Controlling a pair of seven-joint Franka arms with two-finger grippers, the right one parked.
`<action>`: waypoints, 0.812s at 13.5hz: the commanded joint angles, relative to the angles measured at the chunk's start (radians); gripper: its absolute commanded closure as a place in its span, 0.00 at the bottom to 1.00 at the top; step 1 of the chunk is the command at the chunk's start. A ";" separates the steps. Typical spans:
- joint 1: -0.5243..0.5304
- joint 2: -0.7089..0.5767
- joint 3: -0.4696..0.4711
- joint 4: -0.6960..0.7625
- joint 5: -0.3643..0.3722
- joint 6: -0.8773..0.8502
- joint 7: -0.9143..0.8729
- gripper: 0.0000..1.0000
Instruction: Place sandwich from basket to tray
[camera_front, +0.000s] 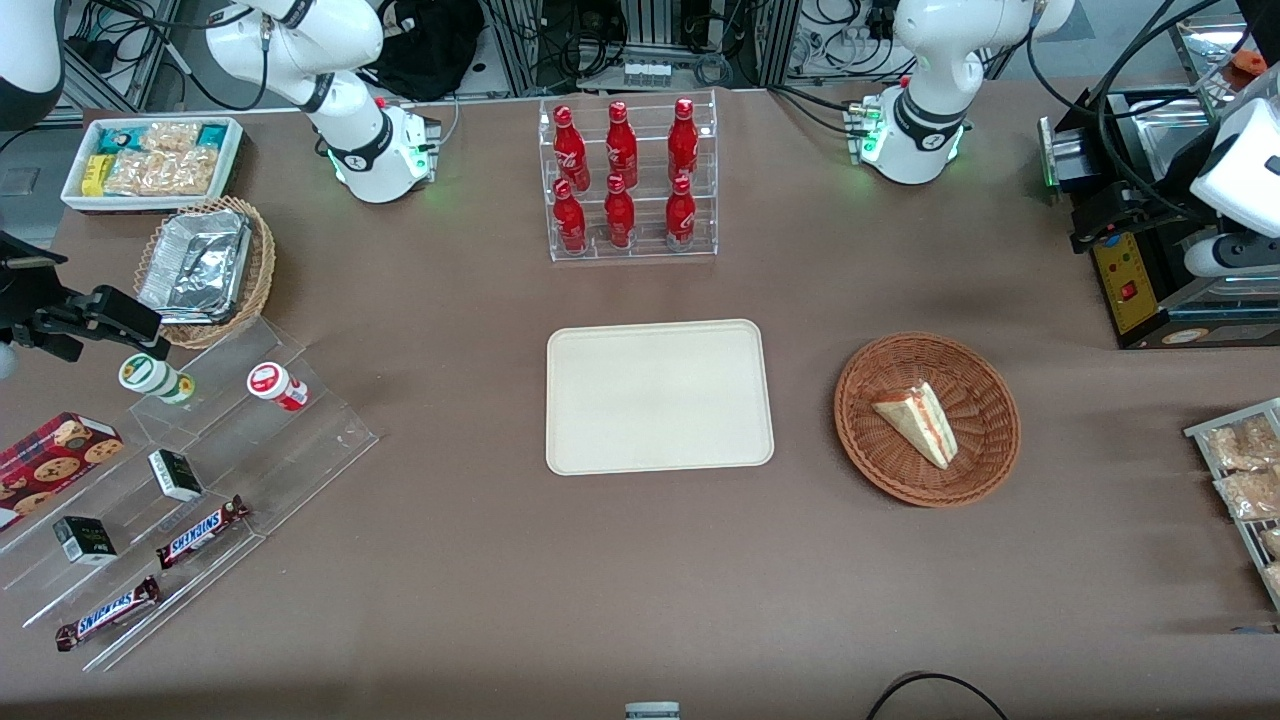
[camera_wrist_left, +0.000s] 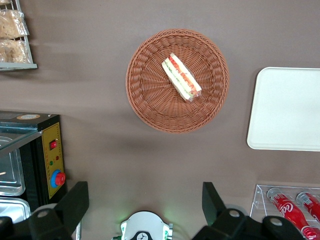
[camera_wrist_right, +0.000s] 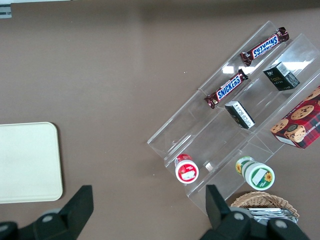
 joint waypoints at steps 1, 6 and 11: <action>0.002 -0.019 0.002 -0.012 -0.001 0.006 0.002 0.00; -0.003 0.041 -0.001 -0.023 0.001 0.017 -0.015 0.00; -0.015 0.080 -0.007 -0.159 0.021 0.185 -0.119 0.00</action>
